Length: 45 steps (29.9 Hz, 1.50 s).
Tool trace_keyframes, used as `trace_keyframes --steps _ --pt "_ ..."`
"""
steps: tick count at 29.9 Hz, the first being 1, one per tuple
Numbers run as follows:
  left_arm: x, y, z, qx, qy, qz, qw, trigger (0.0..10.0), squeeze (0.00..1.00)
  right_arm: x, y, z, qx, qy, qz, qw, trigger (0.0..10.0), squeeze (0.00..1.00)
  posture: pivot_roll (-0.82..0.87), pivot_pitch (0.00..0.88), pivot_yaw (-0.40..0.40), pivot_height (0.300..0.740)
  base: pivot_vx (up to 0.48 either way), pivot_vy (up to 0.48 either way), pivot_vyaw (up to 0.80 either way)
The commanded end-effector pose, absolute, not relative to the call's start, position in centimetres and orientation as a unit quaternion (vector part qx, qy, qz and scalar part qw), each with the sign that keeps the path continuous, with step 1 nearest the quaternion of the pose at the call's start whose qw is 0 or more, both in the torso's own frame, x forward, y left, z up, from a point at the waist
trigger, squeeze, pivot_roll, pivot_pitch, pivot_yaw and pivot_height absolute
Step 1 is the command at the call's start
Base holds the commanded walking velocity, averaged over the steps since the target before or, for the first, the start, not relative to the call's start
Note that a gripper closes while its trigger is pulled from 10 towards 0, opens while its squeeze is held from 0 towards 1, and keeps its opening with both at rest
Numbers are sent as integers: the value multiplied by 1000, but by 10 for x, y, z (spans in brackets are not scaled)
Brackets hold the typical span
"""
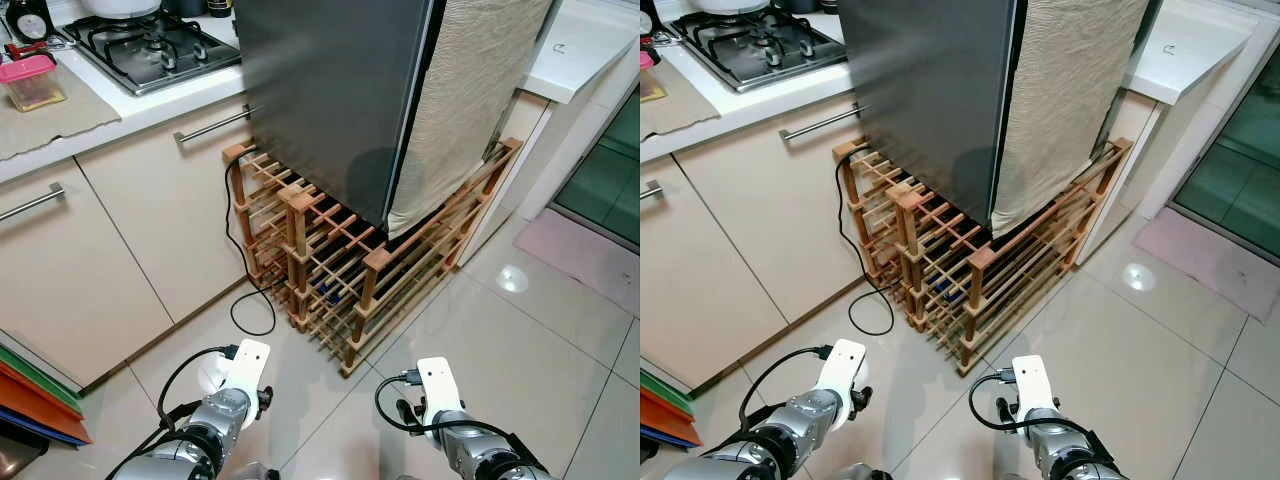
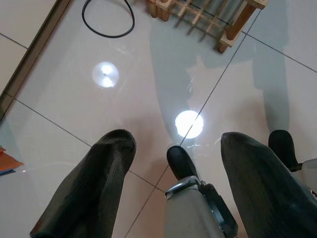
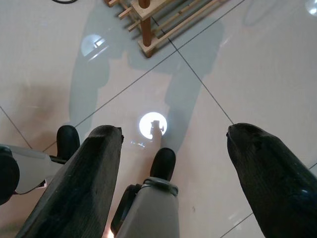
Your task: Restocking fridge
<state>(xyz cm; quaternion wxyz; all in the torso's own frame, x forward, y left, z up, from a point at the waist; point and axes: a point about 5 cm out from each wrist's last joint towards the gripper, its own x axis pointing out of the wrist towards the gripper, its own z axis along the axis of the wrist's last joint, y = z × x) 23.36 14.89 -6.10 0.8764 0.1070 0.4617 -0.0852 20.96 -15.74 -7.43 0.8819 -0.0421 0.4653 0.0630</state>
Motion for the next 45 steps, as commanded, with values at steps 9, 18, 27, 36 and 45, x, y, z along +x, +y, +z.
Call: trace_keyframes --steps 9,18,27,36,45 --pt "230 149 -63 109 467 -91 873 10000 0 207 -160 -76 -49 468 65 880 10000 75 -84 8 10 724 0 0 0" --pt "276 131 -27 42 347 -118 930 10000 0 233 -154 -59 -54 409 95 906 10000 86 -78 35 18 724 0 0 0" --pt "323 126 34 -31 176 -124 976 10000 0 264 -158 -29 -73 290 97 949 10000 90 -82 31 25 724 0 0 0" --pt "324 121 80 -18 64 -169 983 10000 0 270 -156 31 -99 79 89 988 10000 118 -85 17 39 724 0 0 0" --pt "298 128 131 -32 -39 -192 980 10000 0 242 -182 87 -58 -37 37 997 10000 98 -83 14 49 724 0 0 0"
